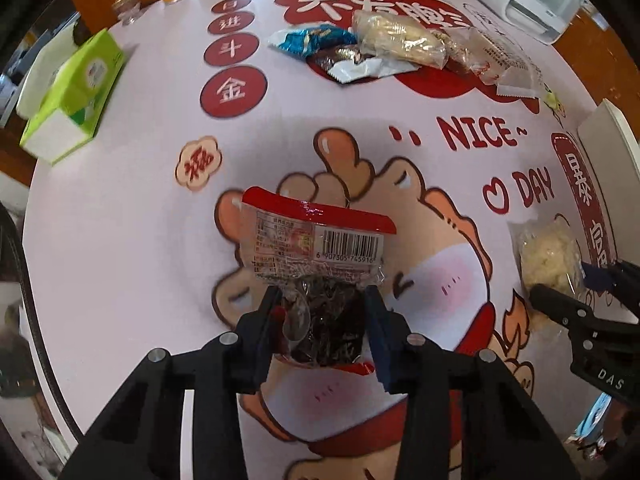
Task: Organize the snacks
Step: 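Grasp the red-topped dark snack bag with the left tool while the right tool grasps the puffed-snack bag, then carry both bags into the white tray and release them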
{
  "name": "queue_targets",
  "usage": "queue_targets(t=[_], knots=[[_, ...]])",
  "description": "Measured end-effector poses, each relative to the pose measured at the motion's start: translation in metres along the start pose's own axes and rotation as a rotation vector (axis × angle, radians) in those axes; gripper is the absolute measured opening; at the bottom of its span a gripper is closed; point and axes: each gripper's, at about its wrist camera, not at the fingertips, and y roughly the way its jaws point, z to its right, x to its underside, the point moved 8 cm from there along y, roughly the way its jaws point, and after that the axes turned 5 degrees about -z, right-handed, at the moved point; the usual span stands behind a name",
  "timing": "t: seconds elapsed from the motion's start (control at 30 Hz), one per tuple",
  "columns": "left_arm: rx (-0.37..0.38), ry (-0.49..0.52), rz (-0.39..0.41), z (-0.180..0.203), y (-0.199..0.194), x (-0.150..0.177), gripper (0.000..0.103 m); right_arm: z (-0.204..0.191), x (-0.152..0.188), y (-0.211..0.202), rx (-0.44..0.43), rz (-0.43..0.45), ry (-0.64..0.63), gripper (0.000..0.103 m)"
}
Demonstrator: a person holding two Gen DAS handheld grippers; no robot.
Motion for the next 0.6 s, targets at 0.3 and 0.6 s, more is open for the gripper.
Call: queue_targets(t=[0.3, 0.6], knots=[[-0.024, 0.051, 0.011, 0.043, -0.026, 0.027, 0.039, 0.009, 0.030, -0.029, -0.025, 0.044, -0.017, 0.049], [-0.015, 0.111, 0.107, 0.120, -0.082, 0.034, 0.039, 0.034, 0.040, -0.068, -0.060, 0.127, 0.007, 0.049]])
